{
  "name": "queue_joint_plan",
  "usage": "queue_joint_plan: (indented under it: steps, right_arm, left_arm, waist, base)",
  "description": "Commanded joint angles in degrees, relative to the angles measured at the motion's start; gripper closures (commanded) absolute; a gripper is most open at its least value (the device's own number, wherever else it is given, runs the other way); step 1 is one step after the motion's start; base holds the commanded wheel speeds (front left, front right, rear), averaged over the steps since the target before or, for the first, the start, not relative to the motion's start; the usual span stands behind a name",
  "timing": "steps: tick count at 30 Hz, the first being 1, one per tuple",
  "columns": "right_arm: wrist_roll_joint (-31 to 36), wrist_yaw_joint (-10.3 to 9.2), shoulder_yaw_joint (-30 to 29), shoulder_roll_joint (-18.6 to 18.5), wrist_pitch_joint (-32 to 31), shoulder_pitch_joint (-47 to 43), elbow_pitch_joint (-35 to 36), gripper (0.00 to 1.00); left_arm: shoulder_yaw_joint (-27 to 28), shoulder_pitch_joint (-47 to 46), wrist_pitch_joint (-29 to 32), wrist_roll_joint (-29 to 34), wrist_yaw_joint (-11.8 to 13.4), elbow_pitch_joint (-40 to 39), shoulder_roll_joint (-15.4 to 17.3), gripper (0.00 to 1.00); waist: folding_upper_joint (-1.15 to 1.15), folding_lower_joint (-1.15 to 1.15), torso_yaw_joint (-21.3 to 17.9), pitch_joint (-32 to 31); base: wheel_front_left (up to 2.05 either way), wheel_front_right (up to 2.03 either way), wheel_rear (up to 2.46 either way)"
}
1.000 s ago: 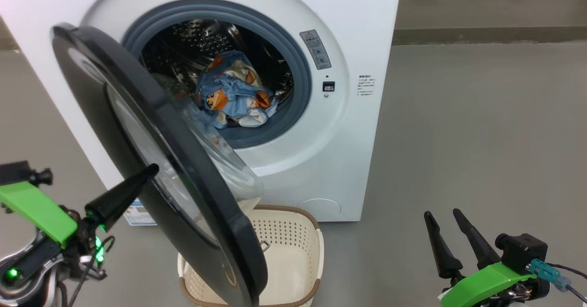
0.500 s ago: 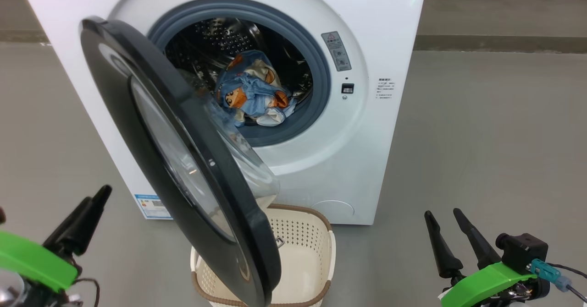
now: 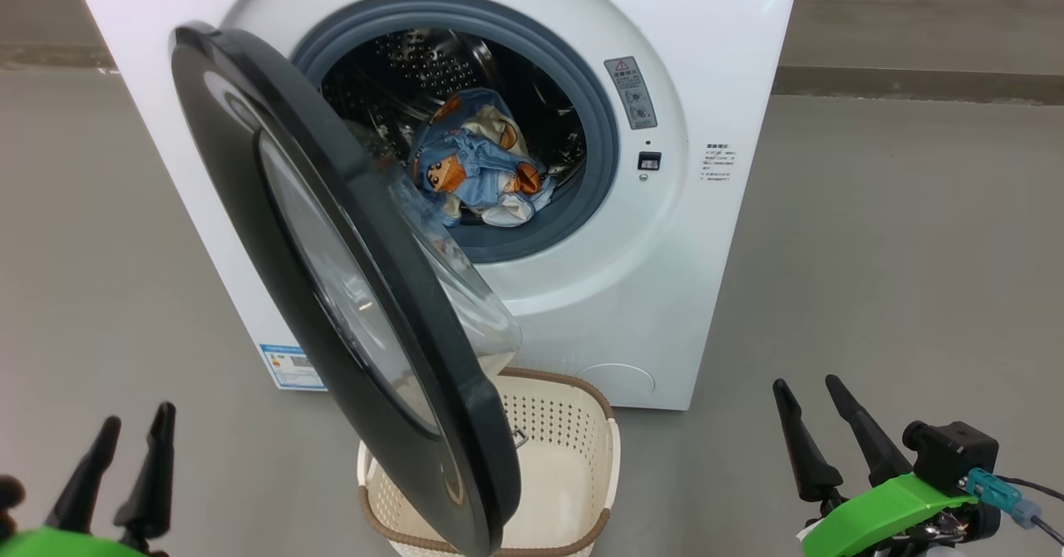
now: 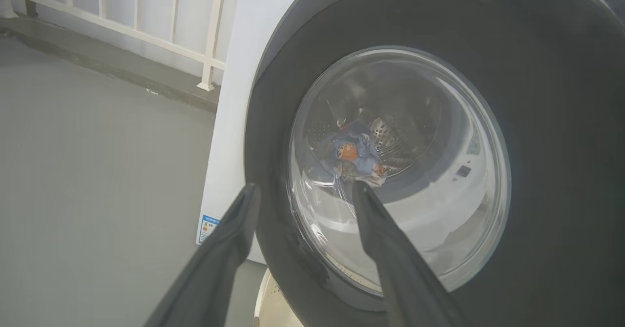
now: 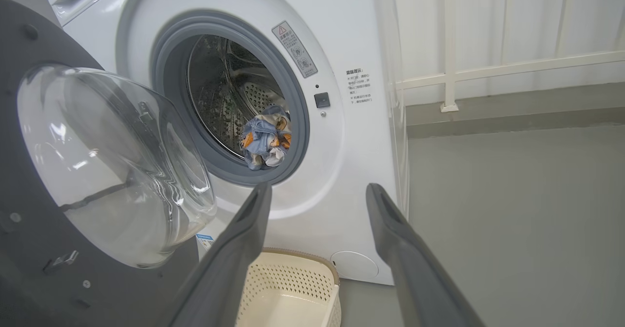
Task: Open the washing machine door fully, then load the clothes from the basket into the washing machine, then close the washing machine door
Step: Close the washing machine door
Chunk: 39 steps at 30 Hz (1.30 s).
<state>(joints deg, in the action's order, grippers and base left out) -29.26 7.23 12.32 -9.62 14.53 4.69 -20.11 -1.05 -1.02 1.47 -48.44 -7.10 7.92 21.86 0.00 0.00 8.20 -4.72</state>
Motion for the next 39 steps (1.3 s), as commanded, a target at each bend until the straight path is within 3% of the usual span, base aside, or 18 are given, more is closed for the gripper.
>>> queue_joint_plan:
  steps: [1, 7, 14, 39]
  right_arm:
    - [-0.89, 0.25, 0.67, -0.82, 0.47, 0.92, 1.48, 0.0]
    - [-0.88, 0.25, 0.61, -0.99, 0.47, 0.79, 1.72, 0.0]
    - [-1.03, 0.25, 0.24, -1.0, 0.47, 0.48, 1.83, 0.0]
    - [-0.58, 0.25, 0.05, -0.92, 0.47, 0.45, 1.95, 0.0]
  left_arm:
    - [1.59, -1.47, -1.98, 1.99, -0.35, -0.62, 2.27, 0.0]
    - [-0.85, -0.38, -9.55, 8.19, -0.37, 2.55, 3.2, 0.0]
    - [-1.84, -0.35, -13.16, 11.82, 0.31, 4.82, 3.44, 0.0]
    - [-3.05, -0.54, -14.82, 13.7, 1.72, 6.46, 3.24, 0.0]
  waist:
    - [0.0, 0.0, 0.06, 0.0]
    - [0.0, 0.0, 0.2, -0.02]
    - [0.0, 0.0, 0.15, -0.02]
    - [0.0, 0.0, -0.27, -0.25]
  base:
    - [0.0, 0.0, 0.0]
    - [0.0, 0.0, 0.0]
    - [0.0, 0.0, 0.0]
    - [0.0, 0.0, 0.0]
